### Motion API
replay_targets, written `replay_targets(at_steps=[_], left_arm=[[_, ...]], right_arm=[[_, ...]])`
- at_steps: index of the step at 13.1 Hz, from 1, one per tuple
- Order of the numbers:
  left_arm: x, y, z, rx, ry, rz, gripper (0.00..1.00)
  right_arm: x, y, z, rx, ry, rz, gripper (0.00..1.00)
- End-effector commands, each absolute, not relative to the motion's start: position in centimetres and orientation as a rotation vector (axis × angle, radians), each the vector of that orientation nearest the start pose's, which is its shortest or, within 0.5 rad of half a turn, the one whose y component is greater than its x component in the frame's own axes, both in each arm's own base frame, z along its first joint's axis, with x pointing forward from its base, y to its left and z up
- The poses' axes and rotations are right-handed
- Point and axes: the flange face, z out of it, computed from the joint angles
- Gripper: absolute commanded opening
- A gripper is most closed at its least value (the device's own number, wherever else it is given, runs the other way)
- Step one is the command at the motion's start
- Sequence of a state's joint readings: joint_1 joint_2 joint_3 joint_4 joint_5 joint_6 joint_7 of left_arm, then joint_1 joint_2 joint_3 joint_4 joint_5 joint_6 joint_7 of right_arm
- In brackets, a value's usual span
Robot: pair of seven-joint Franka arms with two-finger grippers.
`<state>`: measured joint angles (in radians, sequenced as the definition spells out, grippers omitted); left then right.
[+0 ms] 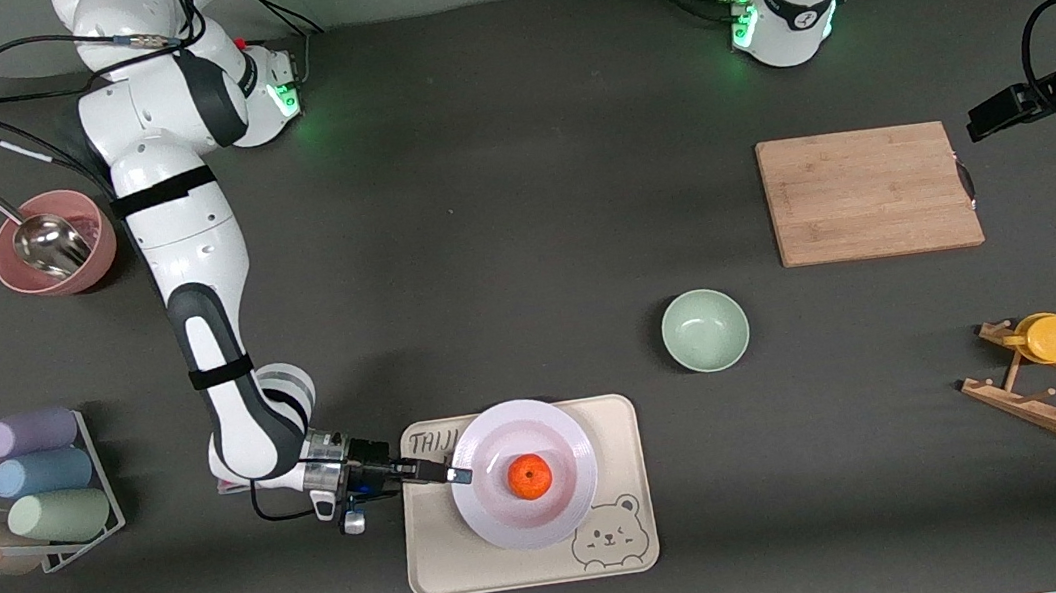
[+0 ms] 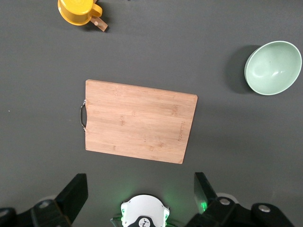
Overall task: Place orange and plate with both arms
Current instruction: 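Open the right gripper and release the plate on the tray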
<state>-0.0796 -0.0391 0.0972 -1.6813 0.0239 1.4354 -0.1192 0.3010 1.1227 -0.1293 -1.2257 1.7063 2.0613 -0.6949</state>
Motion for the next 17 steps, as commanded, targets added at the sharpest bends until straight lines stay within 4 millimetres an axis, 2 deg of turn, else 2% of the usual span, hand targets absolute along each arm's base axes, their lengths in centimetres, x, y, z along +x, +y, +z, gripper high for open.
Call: replay_targets(at_steps=[1,2,4,6,9,11,14,15,17], left_arm=[[51.8,1.3,59.1,-3.074,-0.212,0.334,1.00],[51.8,1.3,59.2,-3.074,-0.212,0.337,1.00],[51.7,1.3,59.2,-3.073,-0.212,0.339,1.00],[51.7,1.3,59.2,-3.071,-0.210,0.341,1.00],[51.8,1.0,59.1,-3.071,-0.203,0.343,1.00],[51.7,0.9,59.2,-3.072,-0.198,0.343,1.00],[51.5,0.6,60.4,-3.075,-0.190,0.329,1.00],[51.5,0.7,61.0,-3.074,-0.194,0.326,1.00],[51.6,0.7,60.9,-3.075,-0.194,0.329,1.00]], right_arm=[[72.5,20.9,9.6,-1.923,0.184,-0.159,0.51],[72.5,20.9,9.6,-1.924,0.183,-0.158,0.70],[72.7,20.3,9.7,-1.926,0.188,-0.162,0.81],[73.0,20.1,10.8,-1.952,0.163,-0.157,0.82],[73.6,17.9,13.6,-2.015,0.160,-0.132,0.82],[73.7,16.1,16.7,-2.072,0.178,-0.090,0.83],[72.5,12.6,21.6,-2.234,0.093,-0.060,1.00],[71.8,10.9,24.1,-2.303,0.031,-0.057,1.00],[69.8,7.6,29.0,-2.409,-0.056,0.016,1.00]])
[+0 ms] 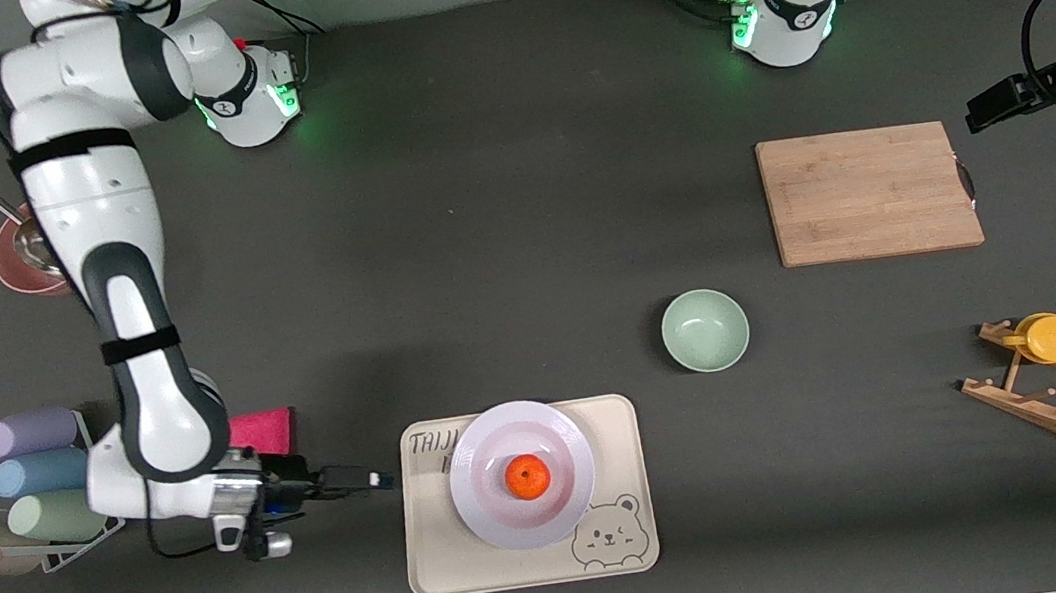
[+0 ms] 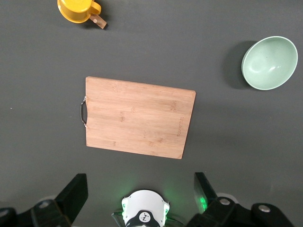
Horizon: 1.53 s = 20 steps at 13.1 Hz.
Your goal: Place orange and plate with both arms
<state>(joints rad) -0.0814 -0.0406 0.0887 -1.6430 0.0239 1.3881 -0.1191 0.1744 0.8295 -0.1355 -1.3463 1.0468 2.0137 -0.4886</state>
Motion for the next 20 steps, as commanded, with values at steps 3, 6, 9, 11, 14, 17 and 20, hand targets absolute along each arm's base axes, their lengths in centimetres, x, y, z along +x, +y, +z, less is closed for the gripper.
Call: replay_targets(at_steps=[3,6,9,11,14,17,20], left_arm=[[52.0,0.4,60.5,-3.074,-0.186,0.321,1.00],[51.8,0.5,60.8,-3.075,-0.193,0.317,1.00],[51.7,1.0,60.8,-3.074,-0.201,0.322,1.00],[51.7,0.9,60.9,-3.073,-0.199,0.322,1.00],[51.7,0.7,61.0,-3.075,-0.194,0.317,1.00],[51.8,0.7,61.1,-3.089,-0.209,0.315,1.00],[51.8,0.4,61.1,-3.090,-0.202,0.305,1.00]], right_arm=[[66.3,3.6,38.8,-2.621,-0.134,0.151,1.00],[62.9,0.7,47.2,-2.811,-0.210,0.198,1.00],[59.4,-1.2,54.7,-2.995,-0.173,0.173,1.00],[57.9,-3.0,57.3,-3.038,-0.119,0.179,1.00],[56.6,-3.9,59.5,-3.096,-0.090,0.212,1.00],[56.1,-4.0,60.3,-3.119,-0.027,0.230,1.00],[55.8,-4.7,61.1,-3.141,-0.016,0.198,1.00]])
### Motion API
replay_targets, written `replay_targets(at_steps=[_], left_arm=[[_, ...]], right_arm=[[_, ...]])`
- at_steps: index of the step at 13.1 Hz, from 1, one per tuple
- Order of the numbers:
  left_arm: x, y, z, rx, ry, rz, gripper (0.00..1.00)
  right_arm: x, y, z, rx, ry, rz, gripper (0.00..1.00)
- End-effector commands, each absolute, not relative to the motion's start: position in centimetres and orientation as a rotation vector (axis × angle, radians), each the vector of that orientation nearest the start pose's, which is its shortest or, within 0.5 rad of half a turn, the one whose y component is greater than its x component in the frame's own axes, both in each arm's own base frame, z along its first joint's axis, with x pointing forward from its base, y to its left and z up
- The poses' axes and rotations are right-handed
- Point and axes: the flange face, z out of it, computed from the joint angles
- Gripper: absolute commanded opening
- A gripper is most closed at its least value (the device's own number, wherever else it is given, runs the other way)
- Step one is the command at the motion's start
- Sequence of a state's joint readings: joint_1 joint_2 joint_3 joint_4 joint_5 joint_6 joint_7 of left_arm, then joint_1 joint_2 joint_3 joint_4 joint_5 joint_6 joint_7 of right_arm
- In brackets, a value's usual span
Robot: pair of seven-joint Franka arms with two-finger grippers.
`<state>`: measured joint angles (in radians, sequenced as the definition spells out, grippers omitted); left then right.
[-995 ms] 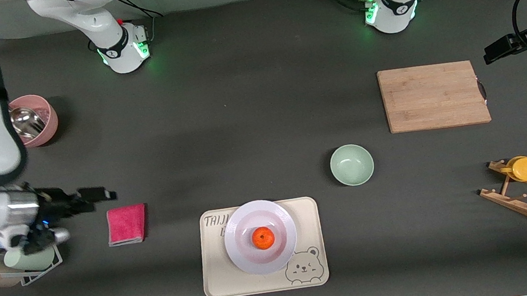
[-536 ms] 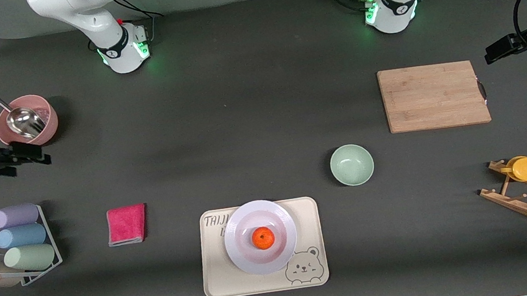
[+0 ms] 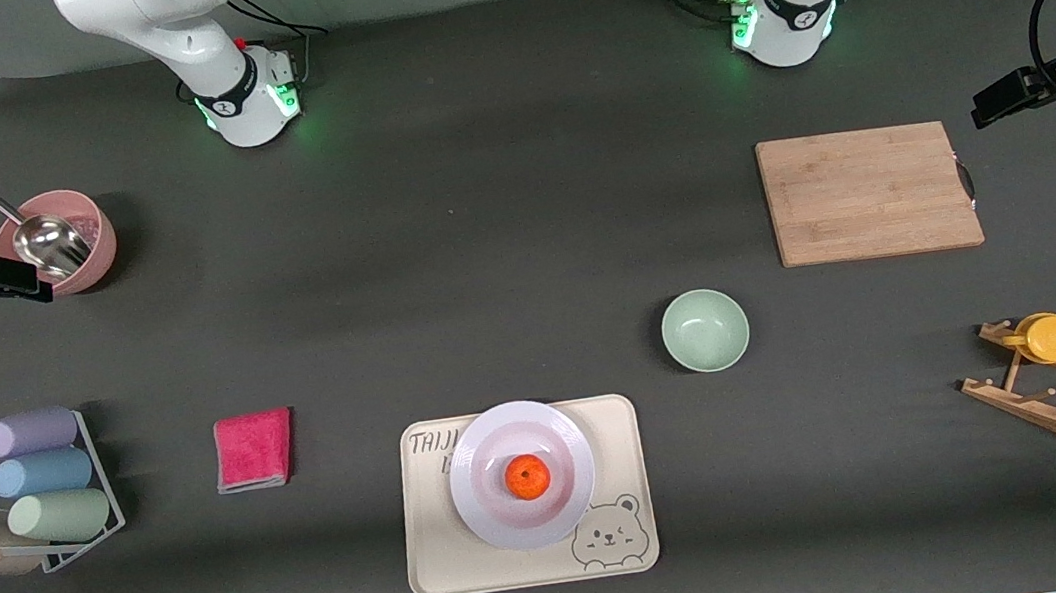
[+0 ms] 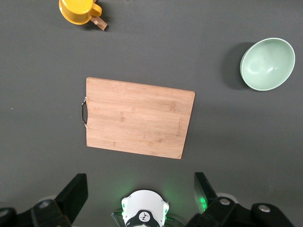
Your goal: Place orange and plate with both arms
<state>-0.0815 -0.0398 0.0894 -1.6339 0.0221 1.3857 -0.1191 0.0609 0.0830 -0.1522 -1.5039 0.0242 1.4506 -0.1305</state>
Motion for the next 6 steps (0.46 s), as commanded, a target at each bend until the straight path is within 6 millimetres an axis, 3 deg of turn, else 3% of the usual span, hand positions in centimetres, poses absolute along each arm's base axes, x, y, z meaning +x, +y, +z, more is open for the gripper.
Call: replay_targets(at_steps=[1,6], left_arm=[[51.86,0.29,61.14,-3.090,-0.204,0.303,1.00],[52.14,0.14,61.72,-3.085,-0.212,0.297,1.00]], right_arm=[[55.84,-4.82,61.02,-3.152,-0.017,0.196,1.00],[55.74,-4.99,61.42,-3.173,-0.015,0.178,1.00]])
